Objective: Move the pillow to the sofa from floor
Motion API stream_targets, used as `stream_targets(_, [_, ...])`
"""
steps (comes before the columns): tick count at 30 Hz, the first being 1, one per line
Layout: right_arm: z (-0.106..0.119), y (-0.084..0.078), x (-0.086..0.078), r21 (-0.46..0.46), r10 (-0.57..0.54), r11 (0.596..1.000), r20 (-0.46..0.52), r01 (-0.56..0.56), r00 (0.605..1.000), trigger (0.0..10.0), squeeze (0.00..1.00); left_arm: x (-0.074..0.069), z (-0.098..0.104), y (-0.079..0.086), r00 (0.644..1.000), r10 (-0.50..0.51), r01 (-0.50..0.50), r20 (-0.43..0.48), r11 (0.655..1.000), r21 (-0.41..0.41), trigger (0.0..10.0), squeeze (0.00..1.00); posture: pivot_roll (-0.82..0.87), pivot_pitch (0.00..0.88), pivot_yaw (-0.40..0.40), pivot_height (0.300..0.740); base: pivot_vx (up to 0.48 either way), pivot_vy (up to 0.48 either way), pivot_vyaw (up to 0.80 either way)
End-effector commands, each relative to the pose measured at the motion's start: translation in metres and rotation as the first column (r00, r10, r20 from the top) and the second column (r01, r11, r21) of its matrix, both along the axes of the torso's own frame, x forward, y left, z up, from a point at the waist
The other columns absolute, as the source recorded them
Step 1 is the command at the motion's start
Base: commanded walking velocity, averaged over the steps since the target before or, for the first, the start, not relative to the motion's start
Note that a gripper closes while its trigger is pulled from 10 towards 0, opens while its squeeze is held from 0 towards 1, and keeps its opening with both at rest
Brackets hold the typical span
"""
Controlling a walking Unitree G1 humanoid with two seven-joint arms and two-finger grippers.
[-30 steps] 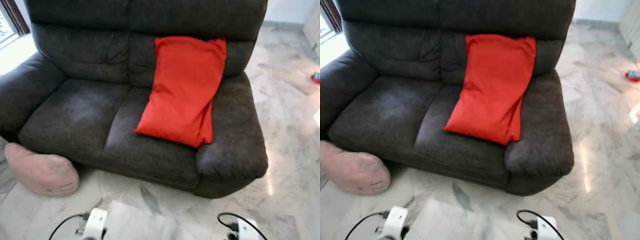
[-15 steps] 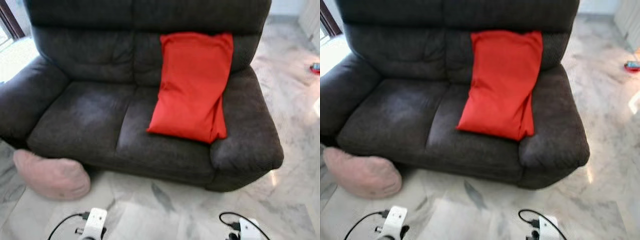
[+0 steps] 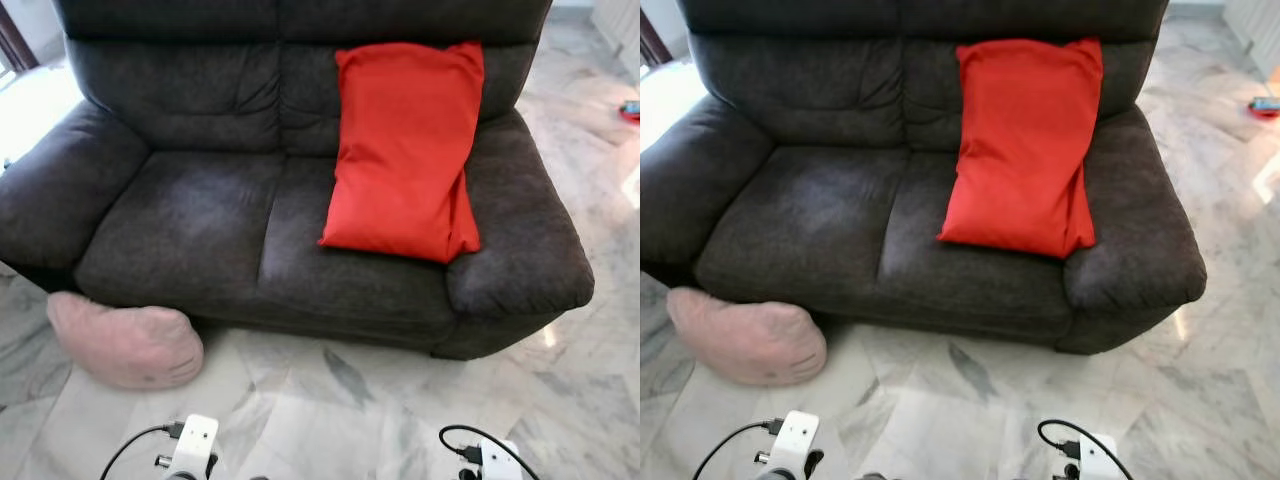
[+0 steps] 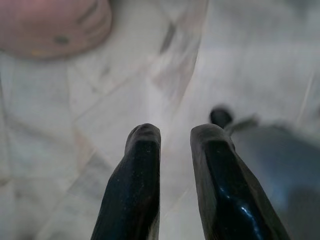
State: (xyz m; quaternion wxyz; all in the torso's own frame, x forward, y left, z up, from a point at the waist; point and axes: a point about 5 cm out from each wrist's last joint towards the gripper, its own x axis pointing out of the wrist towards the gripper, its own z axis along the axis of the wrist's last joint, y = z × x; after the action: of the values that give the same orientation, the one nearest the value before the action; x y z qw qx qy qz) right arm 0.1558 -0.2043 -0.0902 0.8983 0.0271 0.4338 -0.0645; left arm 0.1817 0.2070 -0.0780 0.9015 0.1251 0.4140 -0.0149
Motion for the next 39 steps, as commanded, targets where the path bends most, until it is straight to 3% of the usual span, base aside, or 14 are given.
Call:
stream_targets(1, [-0.004,0.0,-0.011,-0.001,-0.007,1.0,-0.037,0.007,0.999,10.0,0.0,-0.004,-0.003,-0.001,1.0,0.001,-0.001,-0.021,1.0,-0.003,10.0,0.0,-0.1,0.17,0.04,0.74,0.0,0.334,-0.8])
stream_targets(12, [-0.004,0.003,-0.009,-0.004,-0.001,1.0,-0.029,0.001,1.0,10.0,0.0,-0.008,-0.004,0.002,0.999,0.004,-0.004,-0.039,1.0,0.003,10.0,0.0,-0.09,0.156,0.039,0.74,0.0,0.33,-0.08])
stream_targets(19, [-0.004,-0.018,-0.019,-0.031,-0.016,0.999,-0.057,0.014,0.998,10.0,0.0,-0.008,-0.004,0.001,0.999,-0.001,0.001,-0.044,1.0,0.005,10.0,0.0,-0.1,0.134,0.041,0.74,0.0,0.33,0.0])
stream_targets(25, [-0.003,-0.025,-0.02,-0.032,-0.033,0.999,-0.056,0.031,0.998,10.0,0.0,-0.009,-0.005,0.002,0.999,0.0,0.001,-0.049,1.0,0.008,10.0,0.0,-0.09,0.118,0.038,0.74,0.0,0.331,0.0])
stream_targets(39, [-0.004,-0.013,-0.015,-0.028,-0.019,0.999,-0.064,0.017,0.998,10.0,0.0,-0.007,-0.004,0.003,0.999,0.0,0.0,-0.039,1.0,0.006,10.0,0.0,-0.09,0.138,0.034,0.74,0.0,0.329,0.0])
